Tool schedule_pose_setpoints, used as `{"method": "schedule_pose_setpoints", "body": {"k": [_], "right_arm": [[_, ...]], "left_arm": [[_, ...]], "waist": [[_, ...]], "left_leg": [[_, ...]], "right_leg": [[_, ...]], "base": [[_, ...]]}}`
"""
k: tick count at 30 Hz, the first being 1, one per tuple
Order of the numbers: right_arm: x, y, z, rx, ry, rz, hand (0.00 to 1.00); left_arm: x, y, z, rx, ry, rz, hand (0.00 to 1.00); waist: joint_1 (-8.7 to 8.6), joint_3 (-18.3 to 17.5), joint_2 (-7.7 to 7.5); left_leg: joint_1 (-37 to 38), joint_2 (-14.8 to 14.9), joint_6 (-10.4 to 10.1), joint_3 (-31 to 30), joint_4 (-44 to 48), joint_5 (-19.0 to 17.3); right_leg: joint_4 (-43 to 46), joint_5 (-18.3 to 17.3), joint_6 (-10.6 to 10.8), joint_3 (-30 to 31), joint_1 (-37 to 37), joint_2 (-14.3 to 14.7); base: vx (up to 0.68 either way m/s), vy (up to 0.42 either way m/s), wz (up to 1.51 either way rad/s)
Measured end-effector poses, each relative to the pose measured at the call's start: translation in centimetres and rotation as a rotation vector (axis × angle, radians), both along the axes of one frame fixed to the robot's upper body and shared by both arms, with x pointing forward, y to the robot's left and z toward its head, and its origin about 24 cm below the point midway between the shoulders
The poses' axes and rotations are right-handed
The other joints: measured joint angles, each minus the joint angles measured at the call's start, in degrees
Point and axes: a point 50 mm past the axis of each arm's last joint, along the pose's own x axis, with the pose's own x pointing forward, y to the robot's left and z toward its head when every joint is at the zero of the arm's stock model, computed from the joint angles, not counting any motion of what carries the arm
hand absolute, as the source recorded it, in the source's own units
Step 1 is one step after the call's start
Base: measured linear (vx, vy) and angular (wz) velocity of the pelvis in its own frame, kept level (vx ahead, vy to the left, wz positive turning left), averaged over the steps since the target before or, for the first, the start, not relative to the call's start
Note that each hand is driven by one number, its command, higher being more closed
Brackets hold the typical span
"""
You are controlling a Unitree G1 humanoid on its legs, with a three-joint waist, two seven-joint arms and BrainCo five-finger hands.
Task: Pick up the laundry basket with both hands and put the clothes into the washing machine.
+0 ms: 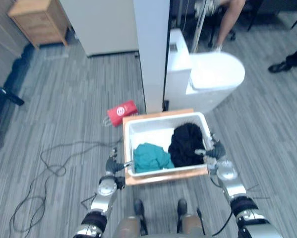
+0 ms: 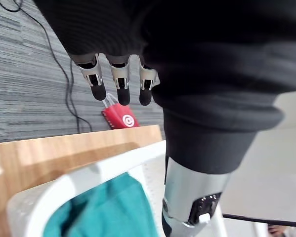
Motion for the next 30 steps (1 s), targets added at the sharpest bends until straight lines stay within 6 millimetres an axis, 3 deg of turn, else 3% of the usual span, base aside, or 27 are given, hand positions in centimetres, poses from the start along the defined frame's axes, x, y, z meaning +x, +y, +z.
{"method": "schedule_pose_setpoints", "body": {"k": [2, 6, 8, 10, 16, 17, 18, 30], "right_arm": [[2.3, -0.4, 2.0, 0.0, -0.041, -0.048, 0.0], [4.8, -0.8, 4.4, 0.008, -0.06, -0.099, 0.0], [4.8, -0.8, 3.6, 0.013, 0.003, -0.104, 0.0], [3.7, -0.7, 1.2, 0.046, 0.108, -0.145, 0.0], [3.8, -0.1, 1.5, 0.117, 0.057, -0.17, 0.0], [3.9, -0.2, 1.7, 0.122, 0.046, -0.176, 0.0], [4.0, -0.2, 1.9, 0.122, 0.037, -0.179, 1.0], [4.4, 0.0, 3.4, 0.104, -0.038, -0.189, 1.0]], "left_arm": [[1.8, -0.3, 0.7, 0.041, 0.003, 0.001, 0.0], [4.1, -0.7, 2.1, 0.108, -0.009, 0.0, 0.0], [4.6, -0.9, 2.4, 0.121, -0.017, -0.012, 0.0], [5.3, -1.4, 3.2, 0.134, -0.043, -0.034, 0.0], [6.5, -1.9, 4.4, 0.176, -0.067, -0.061, 0.0], [6.5, -1.9, 4.5, 0.178, -0.072, -0.057, 1.0], [6.6, -2.0, 4.6, 0.18, -0.079, -0.052, 1.0], [7.5, -1.6, 6.5, 0.209, -0.162, -0.011, 1.0]], "waist": [[-0.18, 2.34, -0.03], [0.11, 5.95, 0.27], [0.18, 6.55, 0.59], [0.36, 7.44, 1.5], [-0.02, 8.19, 0.91], [0.01, 8.19, 0.92], [0.06, 8.21, 0.93], [0.15, 10.19, 0.95]], "left_leg": [[-2.77, 0.34, 0.02, 0.09, 2.35, -0.08], [-6.28, 1.0, -0.28, -0.23, 4.71, -0.26], [-7.01, 1.04, -0.28, -0.57, 5.09, -0.25], [-7.97, 1.05, -0.23, -1.07, 5.22, -0.2], [-8.99, 0.97, 0.1, -1.18, 5.09, 0.01], [-9.13, 0.95, 0.1, -1.17, 5.08, 0.01], [-9.22, 0.94, 0.1, -1.1, 5.06, 0.0], [-9.13, 1.0, 0.1, -0.64, 4.97, -0.02]], "right_leg": [[1.34, 0.44, -0.03, 0.53, -2.43, 0.0], [2.99, 0.73, -0.18, 0.67, -5.66, 0.21], [3.4, 0.73, -0.18, 0.62, -6.3, 0.25], [3.73, 0.73, -0.18, 0.46, -7.22, 0.17], [3.88, 0.97, 0.18, 0.8, -8.48, 0.07], [3.87, 0.97, 0.17, 0.81, -8.63, 0.06], [3.82, 0.97, 0.17, 0.87, -8.75, 0.06], [3.68, 0.98, 0.17, 1.42, -8.89, 0.16]], "base": [[-0.21, 0.03, -0.08], [-0.18, 0.011, -0.01], [-0.07, 0.002, 0.02], [-0.01, 0.0, 0.03], [0.04, 0.007, -0.01], [0.05, 0.005, -0.01], [0.04, 0.007, -0.02], [0.0, 0.003, -0.01]]}}
